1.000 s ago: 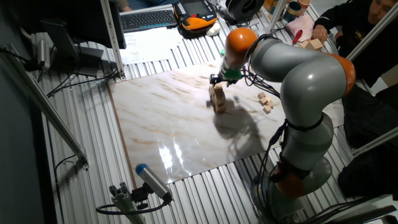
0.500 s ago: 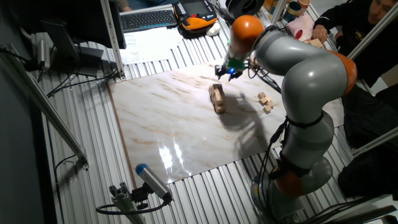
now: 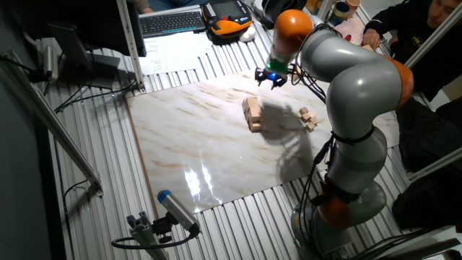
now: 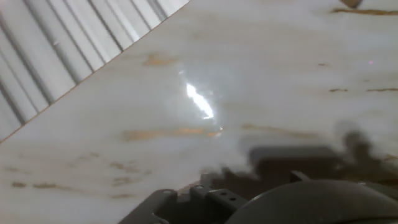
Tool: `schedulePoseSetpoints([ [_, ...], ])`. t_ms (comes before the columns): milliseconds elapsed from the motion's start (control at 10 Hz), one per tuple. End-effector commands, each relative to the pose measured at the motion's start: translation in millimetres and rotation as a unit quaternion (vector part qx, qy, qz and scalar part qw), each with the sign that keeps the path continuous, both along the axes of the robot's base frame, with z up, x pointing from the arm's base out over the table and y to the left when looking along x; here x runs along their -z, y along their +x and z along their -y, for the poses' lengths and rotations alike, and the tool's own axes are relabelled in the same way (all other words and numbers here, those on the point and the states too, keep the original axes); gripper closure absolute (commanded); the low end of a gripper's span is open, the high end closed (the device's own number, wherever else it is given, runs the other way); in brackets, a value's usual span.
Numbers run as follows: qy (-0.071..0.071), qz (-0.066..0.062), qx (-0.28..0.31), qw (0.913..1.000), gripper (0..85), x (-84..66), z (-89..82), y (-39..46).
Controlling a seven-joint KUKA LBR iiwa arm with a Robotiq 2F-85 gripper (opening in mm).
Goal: Stack the blocks into a pyramid shape
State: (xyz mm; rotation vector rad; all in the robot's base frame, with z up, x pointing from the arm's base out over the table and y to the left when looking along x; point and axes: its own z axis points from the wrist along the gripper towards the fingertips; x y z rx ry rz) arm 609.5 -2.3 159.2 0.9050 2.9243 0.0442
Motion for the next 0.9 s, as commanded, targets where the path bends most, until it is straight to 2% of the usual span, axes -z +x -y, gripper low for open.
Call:
schedulePoseSetpoints([
  [0, 0.000, -0.002, 0.004, 1.0000, 17.0, 2.9, 12.5, 4.4],
  [200, 0.010, -0.002, 0.003, 0.9999, 17.0, 5.8, 32.8, 10.0],
  [500, 0.002, 0.000, 0.002, 1.0000, 17.0, 6.1, 44.4, 11.8],
  [600, 0.001, 0.001, -0.011, 0.9999, 34.0, 7.0, 43.2, 12.1],
  [700, 0.009, 0.000, -0.016, 0.9998, 34.0, 7.0, 43.2, 12.1],
  [800, 0.010, -0.004, -0.014, 0.9998, 51.0, 7.0, 43.2, 12.1],
])
